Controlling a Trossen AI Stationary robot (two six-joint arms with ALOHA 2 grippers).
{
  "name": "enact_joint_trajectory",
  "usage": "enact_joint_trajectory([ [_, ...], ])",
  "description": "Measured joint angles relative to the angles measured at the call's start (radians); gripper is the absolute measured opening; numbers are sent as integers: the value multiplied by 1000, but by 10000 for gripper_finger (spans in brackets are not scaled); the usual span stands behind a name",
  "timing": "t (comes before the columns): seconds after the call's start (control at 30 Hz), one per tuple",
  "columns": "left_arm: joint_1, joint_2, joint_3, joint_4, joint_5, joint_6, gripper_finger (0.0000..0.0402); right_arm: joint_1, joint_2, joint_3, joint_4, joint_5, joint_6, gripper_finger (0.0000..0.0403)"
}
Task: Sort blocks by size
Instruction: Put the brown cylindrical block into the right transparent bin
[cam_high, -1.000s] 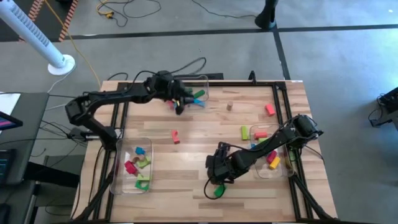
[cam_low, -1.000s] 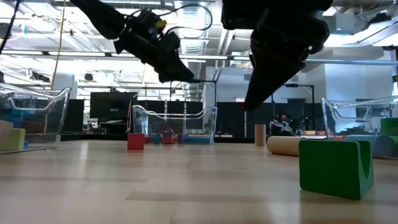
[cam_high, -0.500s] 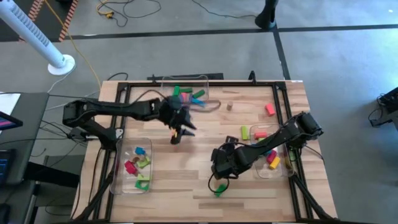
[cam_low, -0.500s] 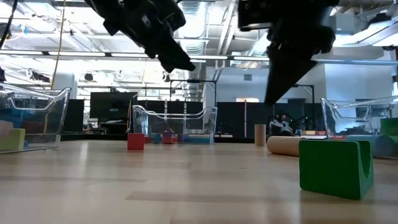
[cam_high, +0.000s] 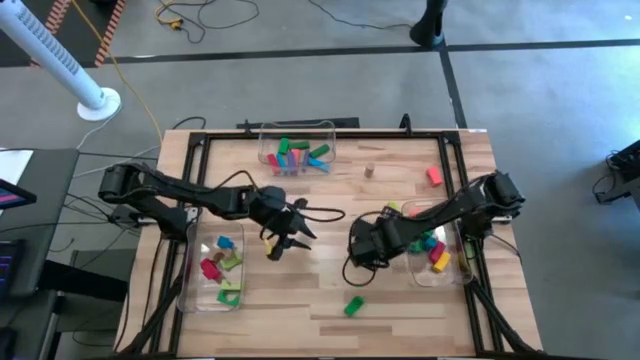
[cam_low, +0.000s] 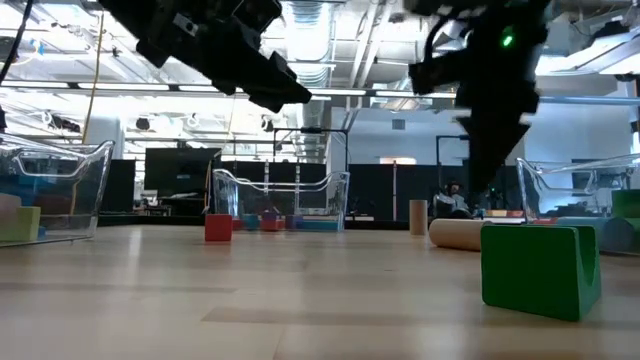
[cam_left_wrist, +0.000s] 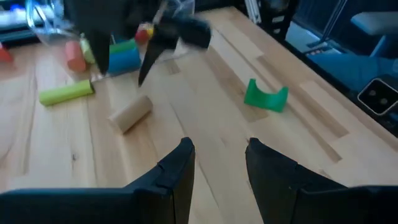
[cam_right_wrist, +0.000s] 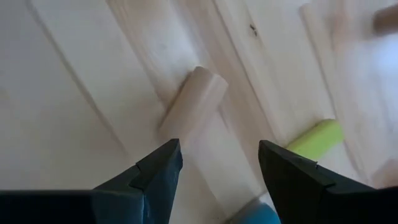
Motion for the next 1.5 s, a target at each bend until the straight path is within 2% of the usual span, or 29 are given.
enact_joint_trajectory([
  [0.23,-8,0,-82,171,-1,-42,135,-84,0,-69,110,-109,-37,248],
  [0.4,-8,0,-107,200,-2,-52,135,-120,0,-103,174,-170,-56,248],
  [0.63,-8,0,-136,251,-7,-72,135,-133,0,-107,203,-179,-56,248],
  [1.23,-8,0,-137,250,-6,-71,135,-123,5,-107,305,-187,-56,248],
  [1.5,-8,0,-137,250,-5,-72,135,-125,102,-108,324,-200,-97,248],
])
